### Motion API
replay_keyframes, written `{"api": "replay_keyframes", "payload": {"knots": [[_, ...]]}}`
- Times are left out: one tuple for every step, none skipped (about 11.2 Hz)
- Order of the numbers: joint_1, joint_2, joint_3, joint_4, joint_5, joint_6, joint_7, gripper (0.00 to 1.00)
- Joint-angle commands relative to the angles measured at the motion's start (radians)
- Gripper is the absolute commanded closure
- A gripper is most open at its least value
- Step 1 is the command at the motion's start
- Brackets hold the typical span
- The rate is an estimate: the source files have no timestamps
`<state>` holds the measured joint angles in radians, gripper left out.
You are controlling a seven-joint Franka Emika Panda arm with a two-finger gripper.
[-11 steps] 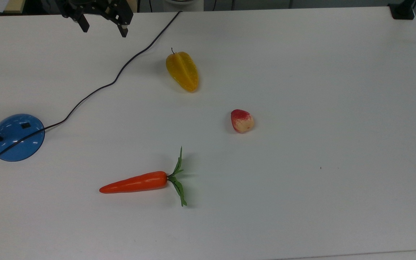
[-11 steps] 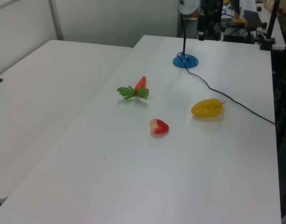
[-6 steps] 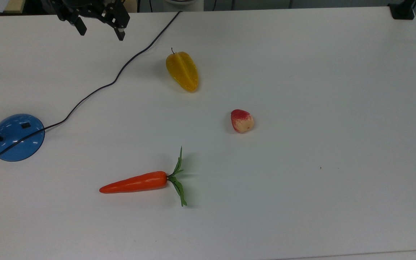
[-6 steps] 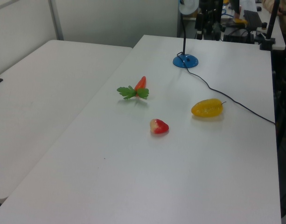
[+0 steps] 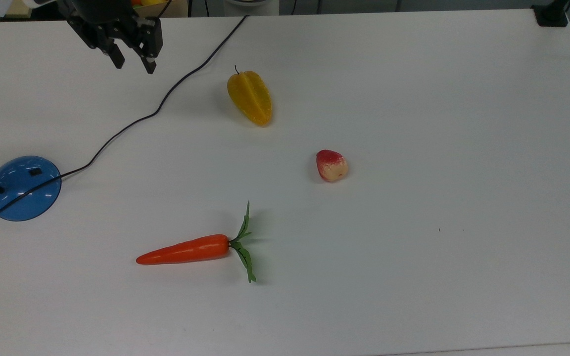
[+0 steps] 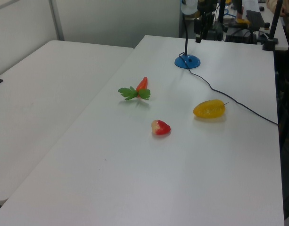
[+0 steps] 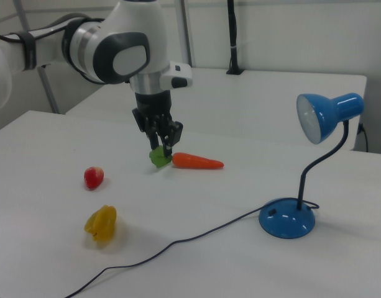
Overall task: Turn on desk lamp
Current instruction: 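Move the gripper over toward the blue lamp base switch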
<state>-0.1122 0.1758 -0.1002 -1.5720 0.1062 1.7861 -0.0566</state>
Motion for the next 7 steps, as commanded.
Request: {"api": "replay_keyframes", "payload": {"knots": [[-0.003, 0.057, -0.006, 0.024, 0.038, 0.100, 0.094, 1.00], [-0.004, 0.068, -0.006, 0.023, 0.041, 0.193, 0.175, 1.00], [-0.006, 0.080, -0.006, 0.023, 0.035, 0.253, 0.242, 1.00], [-0.010, 0.076, -0.007, 0.023, 0.029, 0.257, 0.268, 1.00], [-0.027, 0.059, -0.007, 0.021, 0.029, 0.251, 0.271, 1.00], [-0.029, 0.053, -0.007, 0.017, 0.024, 0.250, 0.296, 1.00], [-0.033, 0.054, -0.009, 0.013, 0.001, 0.253, 0.314, 1.00]]}}
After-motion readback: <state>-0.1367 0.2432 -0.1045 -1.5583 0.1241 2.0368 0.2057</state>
